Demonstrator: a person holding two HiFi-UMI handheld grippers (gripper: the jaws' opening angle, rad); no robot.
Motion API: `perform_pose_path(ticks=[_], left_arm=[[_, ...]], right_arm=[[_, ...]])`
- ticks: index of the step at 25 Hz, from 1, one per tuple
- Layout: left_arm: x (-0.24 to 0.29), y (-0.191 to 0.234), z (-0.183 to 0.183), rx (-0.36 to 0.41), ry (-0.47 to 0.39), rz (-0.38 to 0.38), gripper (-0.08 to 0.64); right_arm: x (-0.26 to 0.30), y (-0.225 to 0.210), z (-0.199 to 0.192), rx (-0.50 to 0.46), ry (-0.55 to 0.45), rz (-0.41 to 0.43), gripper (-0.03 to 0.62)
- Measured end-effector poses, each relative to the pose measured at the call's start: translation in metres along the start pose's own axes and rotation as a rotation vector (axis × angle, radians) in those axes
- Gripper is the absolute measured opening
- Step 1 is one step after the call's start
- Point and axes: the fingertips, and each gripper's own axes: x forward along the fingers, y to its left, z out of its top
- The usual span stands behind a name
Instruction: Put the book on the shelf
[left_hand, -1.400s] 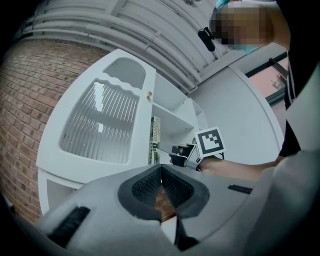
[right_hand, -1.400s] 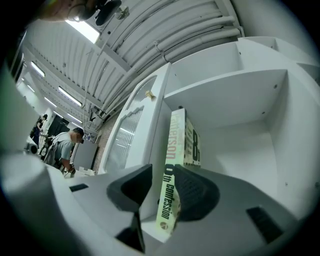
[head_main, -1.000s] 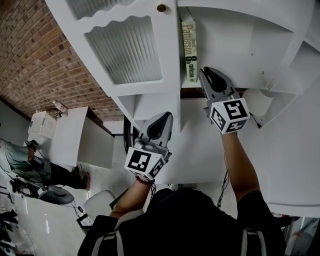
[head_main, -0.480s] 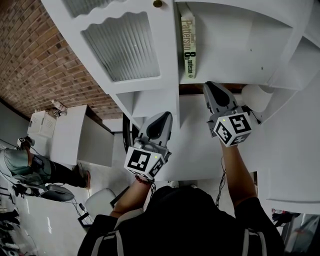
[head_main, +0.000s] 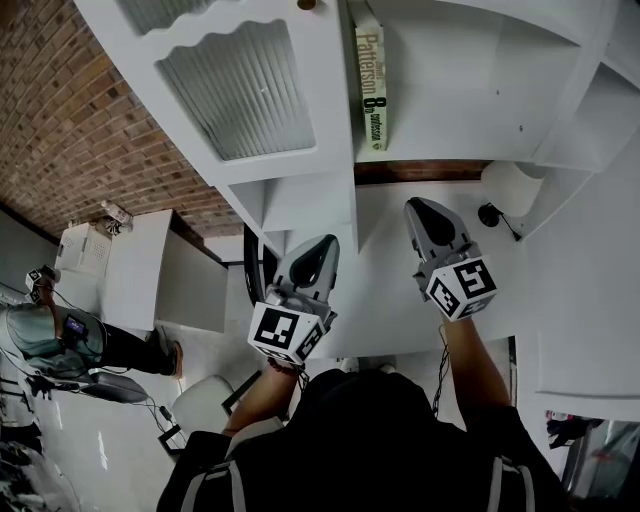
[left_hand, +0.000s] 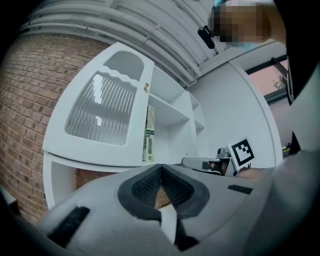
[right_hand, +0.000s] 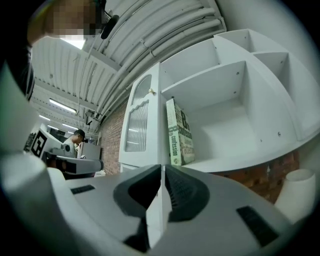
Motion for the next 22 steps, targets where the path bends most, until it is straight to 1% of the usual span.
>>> perform_pose_path(ticks=[5, 10, 15, 19, 22], left_arm=[[-0.011, 0.001, -0.010, -0.019, 0.013, 0.014, 0.018], [-0.018, -0.006, -0.020, -0.023, 0.030, -0.002, 0.018], [-0.025, -0.009, -0.026, -0.030, 0.036, -0.011, 0.018], [-0.032, -0.013, -0.039, -0.042, 0.063, -0.016, 0.018], [-0.034, -0.018, -0.046, -0.055, 0.080, -0.026, 0.018]], right_arm=[[-0.019, 0.004, -0.008, 0.026, 0.001, 0.005, 0.046], [-0.037, 0.011, -0.014, 0.042, 0.005, 0.011, 0.046], [-0.049, 0.023, -0.033, -0.009, 0.052, 0.022, 0.046], [-0.060, 0.034, -0.050, 0.002, 0.089, 0.039, 0.046], [-0.066, 0.044, -0.060, 0.034, 0.106, 0.053, 0.046]])
